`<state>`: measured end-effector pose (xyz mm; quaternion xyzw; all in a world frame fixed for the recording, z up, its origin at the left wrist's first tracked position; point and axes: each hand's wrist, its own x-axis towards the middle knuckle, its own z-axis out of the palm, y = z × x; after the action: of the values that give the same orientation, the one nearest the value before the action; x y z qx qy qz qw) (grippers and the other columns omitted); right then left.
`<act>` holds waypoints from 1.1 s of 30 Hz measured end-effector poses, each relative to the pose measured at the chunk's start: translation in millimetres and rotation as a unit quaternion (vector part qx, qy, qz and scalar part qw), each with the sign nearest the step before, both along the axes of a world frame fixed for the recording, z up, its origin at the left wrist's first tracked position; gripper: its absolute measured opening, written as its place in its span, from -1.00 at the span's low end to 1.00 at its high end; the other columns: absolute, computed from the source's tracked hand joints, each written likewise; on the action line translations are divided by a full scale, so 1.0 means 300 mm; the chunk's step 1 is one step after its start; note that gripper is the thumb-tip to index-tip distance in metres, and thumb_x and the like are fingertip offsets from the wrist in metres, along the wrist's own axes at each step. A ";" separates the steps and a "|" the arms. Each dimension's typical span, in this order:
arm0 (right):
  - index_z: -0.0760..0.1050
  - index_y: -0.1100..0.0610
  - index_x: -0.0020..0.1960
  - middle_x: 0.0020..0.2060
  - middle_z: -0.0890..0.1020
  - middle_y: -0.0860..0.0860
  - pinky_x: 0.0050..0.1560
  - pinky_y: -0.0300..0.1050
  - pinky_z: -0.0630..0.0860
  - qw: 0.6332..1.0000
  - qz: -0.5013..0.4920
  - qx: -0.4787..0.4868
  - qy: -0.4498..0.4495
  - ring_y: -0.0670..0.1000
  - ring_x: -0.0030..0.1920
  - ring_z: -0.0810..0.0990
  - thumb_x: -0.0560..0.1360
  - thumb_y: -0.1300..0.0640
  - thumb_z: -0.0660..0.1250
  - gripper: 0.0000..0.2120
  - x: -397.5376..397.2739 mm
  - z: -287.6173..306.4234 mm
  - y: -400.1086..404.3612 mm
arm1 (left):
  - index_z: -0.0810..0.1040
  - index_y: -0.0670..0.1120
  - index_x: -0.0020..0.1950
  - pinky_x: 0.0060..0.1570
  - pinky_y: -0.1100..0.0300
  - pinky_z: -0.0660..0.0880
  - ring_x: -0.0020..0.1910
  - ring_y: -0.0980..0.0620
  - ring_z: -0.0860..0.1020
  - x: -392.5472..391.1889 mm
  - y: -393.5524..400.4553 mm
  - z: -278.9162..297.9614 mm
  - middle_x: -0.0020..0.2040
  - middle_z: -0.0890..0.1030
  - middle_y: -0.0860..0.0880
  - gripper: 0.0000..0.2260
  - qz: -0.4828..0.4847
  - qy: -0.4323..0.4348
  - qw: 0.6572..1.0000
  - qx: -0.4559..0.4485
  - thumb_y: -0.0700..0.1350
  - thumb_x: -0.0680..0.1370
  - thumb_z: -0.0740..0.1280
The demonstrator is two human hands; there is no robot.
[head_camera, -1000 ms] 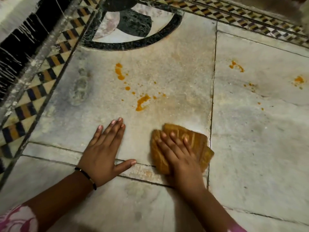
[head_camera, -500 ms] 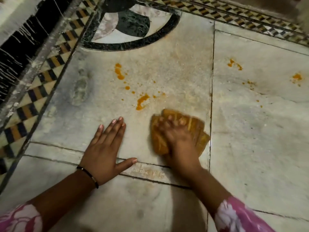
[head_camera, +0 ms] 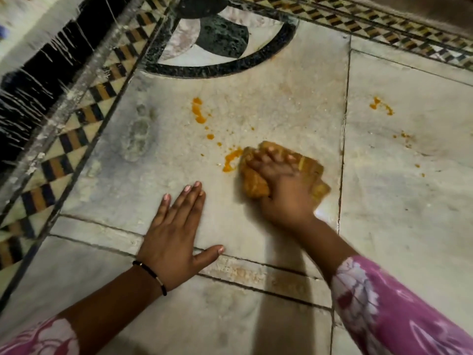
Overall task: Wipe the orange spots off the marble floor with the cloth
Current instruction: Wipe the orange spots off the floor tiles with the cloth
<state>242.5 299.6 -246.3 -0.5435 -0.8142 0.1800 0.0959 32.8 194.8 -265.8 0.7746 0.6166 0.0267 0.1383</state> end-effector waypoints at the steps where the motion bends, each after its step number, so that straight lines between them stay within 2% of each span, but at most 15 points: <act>1: 0.39 0.05 0.38 0.41 0.36 0.05 0.45 0.04 -0.06 0.999 0.038 -0.004 0.005 0.08 0.48 0.18 0.33 -0.01 0.17 -0.39 -0.027 -0.007 -0.047 | 0.10 -0.18 0.51 0.44 -0.07 -0.02 0.52 -0.03 0.03 -0.003 0.004 0.001 0.54 0.07 -0.11 -0.16 0.003 -0.006 1.000 0.004 0.40 0.44 0.04; 4: 0.35 0.00 0.39 0.42 0.35 -0.03 0.47 0.05 0.01 0.995 0.100 -0.021 0.005 0.01 0.48 0.17 0.33 0.04 0.34 -0.37 0.053 -0.009 -0.227 | 0.07 -0.19 0.52 0.46 -0.06 -0.11 0.52 -0.05 0.00 -0.021 0.026 0.006 0.54 0.05 -0.12 -0.16 0.057 -0.008 0.998 0.021 0.37 0.44 0.06; 7: 0.38 0.02 0.37 0.38 0.40 -0.01 0.42 0.07 0.14 0.997 0.070 -0.014 -0.009 0.03 0.45 0.24 0.33 -0.04 0.27 -0.40 0.227 0.008 -0.258 | 0.06 -0.24 0.50 0.45 -0.12 -0.11 0.51 -0.10 0.00 -0.020 0.050 0.005 0.54 0.04 -0.18 -0.13 0.094 0.027 0.995 0.014 0.38 0.44 0.03; 11: 0.44 0.11 0.33 0.28 0.50 0.16 0.34 0.10 0.26 0.998 -0.063 0.027 -0.007 0.23 0.34 0.39 0.37 0.01 0.17 -0.46 0.212 0.050 0.012 | 0.04 -0.26 0.50 0.44 -0.15 -0.08 0.52 -0.12 -0.01 -0.008 0.047 -0.004 0.54 0.02 -0.21 -0.12 0.091 0.048 0.995 0.006 0.40 0.45 -0.03; 15: 0.46 -0.04 0.28 0.18 0.56 0.09 0.08 -0.03 0.37 0.990 -0.130 0.054 -0.012 0.19 0.20 0.47 0.42 0.12 0.22 -0.58 -0.004 0.046 0.272 | 0.01 -0.25 0.51 0.44 -0.16 -0.05 0.52 -0.11 -0.02 -0.008 0.050 0.001 0.54 0.01 -0.19 -0.12 0.092 0.052 0.994 0.007 0.41 0.45 -0.04; 16: 0.49 -0.03 0.24 0.15 0.57 0.09 0.05 -0.06 0.37 0.993 -0.106 0.046 -0.007 0.18 0.17 0.48 0.41 0.12 0.23 -0.60 -0.063 0.037 0.292 | 0.01 -0.25 0.51 0.44 -0.16 -0.05 0.52 -0.10 -0.02 -0.008 0.051 0.001 0.54 0.00 -0.19 -0.12 0.092 0.052 0.994 0.007 0.41 0.45 -0.04; 18: 0.54 0.04 0.14 0.09 0.60 0.10 0.09 -0.09 0.34 0.999 0.011 0.031 0.017 0.17 0.15 0.51 0.33 0.10 0.26 -0.62 -0.140 0.020 0.258 | 0.02 -0.24 0.51 0.44 -0.15 -0.05 0.52 -0.10 -0.01 -0.009 0.051 0.002 0.54 0.01 -0.18 -0.12 0.092 0.049 0.995 0.006 0.41 0.45 -0.03; 21: 0.51 0.06 0.25 0.30 0.51 0.08 0.36 0.04 0.16 0.987 0.162 0.008 0.006 0.07 0.37 0.36 0.33 -0.04 0.28 -0.50 -0.074 0.001 0.117 | 0.03 -0.23 0.51 0.44 -0.13 -0.05 0.52 -0.09 -0.01 -0.014 0.049 -0.002 0.54 0.01 -0.17 -0.12 0.094 0.040 0.995 0.005 0.41 0.44 -0.01; 24: 0.50 0.09 0.26 0.32 0.47 0.07 0.40 0.19 0.16 0.988 0.152 0.013 -0.011 0.09 0.39 0.31 0.36 -0.09 0.24 -0.48 0.120 0.022 0.061 | 0.01 -0.23 0.51 0.44 -0.15 -0.05 0.52 -0.09 -0.03 -0.009 0.051 -0.003 0.54 -0.01 -0.17 -0.12 0.097 0.038 0.994 0.006 0.41 0.45 -0.04; 26: 0.51 0.12 0.25 0.29 0.50 0.14 0.38 0.24 0.22 0.996 0.089 0.015 -0.013 0.17 0.37 0.35 0.38 -0.05 0.20 -0.50 0.164 0.043 0.109 | 0.00 -0.25 0.51 0.44 -0.16 -0.04 0.52 -0.11 -0.03 -0.003 0.051 -0.002 0.54 -0.01 -0.19 -0.12 0.098 0.046 0.994 0.004 0.41 0.46 -0.06; 28: 0.51 0.09 0.26 0.25 0.54 0.15 0.29 0.08 0.32 0.999 -0.004 0.034 -0.011 0.19 0.33 0.42 0.41 0.03 0.19 -0.56 0.105 0.055 0.198 | 0.00 -0.25 0.51 0.43 -0.16 -0.03 0.52 -0.12 -0.04 0.001 0.049 0.001 0.54 -0.02 -0.20 -0.12 0.096 0.055 0.994 -0.003 0.41 0.46 -0.07; 29: 0.52 0.05 0.24 0.21 0.57 0.14 0.13 -0.04 0.37 0.998 -0.035 0.046 -0.014 0.19 0.26 0.47 0.42 0.07 0.19 -0.60 0.050 0.058 0.245 | 0.00 -0.25 0.51 0.43 -0.16 -0.03 0.52 -0.12 -0.04 0.000 0.050 0.002 0.54 -0.01 -0.20 -0.12 0.097 0.056 0.994 -0.002 0.41 0.46 -0.07; 30: 0.53 0.02 0.19 0.15 0.58 0.12 -0.03 -0.12 0.35 0.998 -0.040 0.052 -0.020 0.18 0.17 0.51 0.42 0.10 0.19 -0.64 -0.015 0.062 0.276 | 0.00 -0.25 0.51 0.43 -0.16 -0.03 0.52 -0.12 -0.03 0.000 0.050 0.002 0.54 -0.01 -0.20 -0.12 0.097 0.056 0.994 -0.001 0.41 0.46 -0.06; 31: 0.54 0.03 0.14 0.09 0.59 0.11 -0.09 -0.12 0.31 0.998 -0.023 0.053 -0.016 0.18 0.10 0.52 0.41 0.11 0.19 -0.66 -0.081 0.060 0.289 | 0.00 -0.25 0.51 0.43 -0.15 -0.04 0.52 -0.12 -0.03 -0.001 0.051 0.003 0.54 0.00 -0.20 -0.12 0.096 0.056 0.994 0.001 0.41 0.46 -0.06; 33: 0.57 0.08 0.06 0.03 0.61 0.13 0.01 -0.11 0.33 0.998 0.053 0.043 0.013 0.18 0.07 0.54 0.36 0.11 0.22 -0.69 -0.183 0.041 0.244 | 0.01 -0.25 0.51 0.43 -0.14 -0.04 0.52 -0.12 -0.02 -0.004 0.052 0.003 0.54 0.00 -0.20 -0.12 0.093 0.055 0.994 0.003 0.41 0.46 -0.06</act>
<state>187.5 372.8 -233.9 -0.4928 -0.8475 0.1566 0.1201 31.7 210.2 -264.8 0.7143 0.6929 -0.0010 0.0986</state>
